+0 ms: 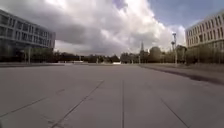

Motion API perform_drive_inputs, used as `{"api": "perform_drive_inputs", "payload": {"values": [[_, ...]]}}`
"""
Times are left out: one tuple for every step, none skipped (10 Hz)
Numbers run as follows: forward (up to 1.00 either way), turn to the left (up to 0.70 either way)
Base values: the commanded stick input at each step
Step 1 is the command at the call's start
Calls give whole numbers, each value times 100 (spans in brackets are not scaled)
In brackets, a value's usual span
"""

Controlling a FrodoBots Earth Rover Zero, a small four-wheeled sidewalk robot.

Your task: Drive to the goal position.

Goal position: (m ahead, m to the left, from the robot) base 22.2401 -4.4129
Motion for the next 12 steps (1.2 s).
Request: {"api": "perform_drive_inputs", "payload": {"values": [[45, 0], [45, 0], [45, 0], [45, 0], [45, 0], [45, 0], [45, 0], [45, 0], [45, 0], [70, 0], [70, 0], [70, 0]]}}
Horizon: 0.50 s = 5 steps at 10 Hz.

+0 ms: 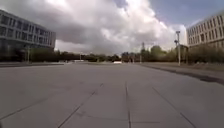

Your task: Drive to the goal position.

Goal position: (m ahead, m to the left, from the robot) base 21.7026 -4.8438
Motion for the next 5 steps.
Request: {"api": "perform_drive_inputs", "payload": {"values": [[70, 0], [70, 0], [70, 0], [70, 0], [70, 0]]}}
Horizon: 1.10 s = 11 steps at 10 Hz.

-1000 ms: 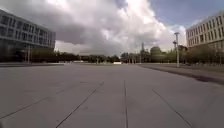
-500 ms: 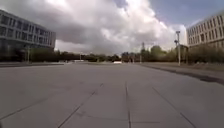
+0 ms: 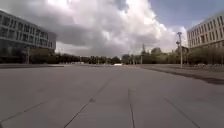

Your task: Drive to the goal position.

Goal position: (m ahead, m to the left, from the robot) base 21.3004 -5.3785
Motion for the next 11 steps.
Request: {"api": "perform_drive_inputs", "payload": {"values": [[70, 0], [70, 0], [70, 0], [70, 0], [70, 0], [70, 0], [70, 0], [70, -14], [70, -14], [70, -14], [70, -14]]}}
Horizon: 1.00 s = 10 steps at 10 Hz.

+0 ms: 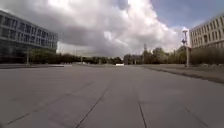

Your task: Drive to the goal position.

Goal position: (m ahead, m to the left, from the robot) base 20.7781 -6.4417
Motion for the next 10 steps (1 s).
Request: {"api": "perform_drive_inputs", "payload": {"values": [[70, -14], [70, -14], [70, -14], [70, 0], [70, 0], [70, 0], [70, 0], [70, 0], [70, 0], [70, 0]]}}
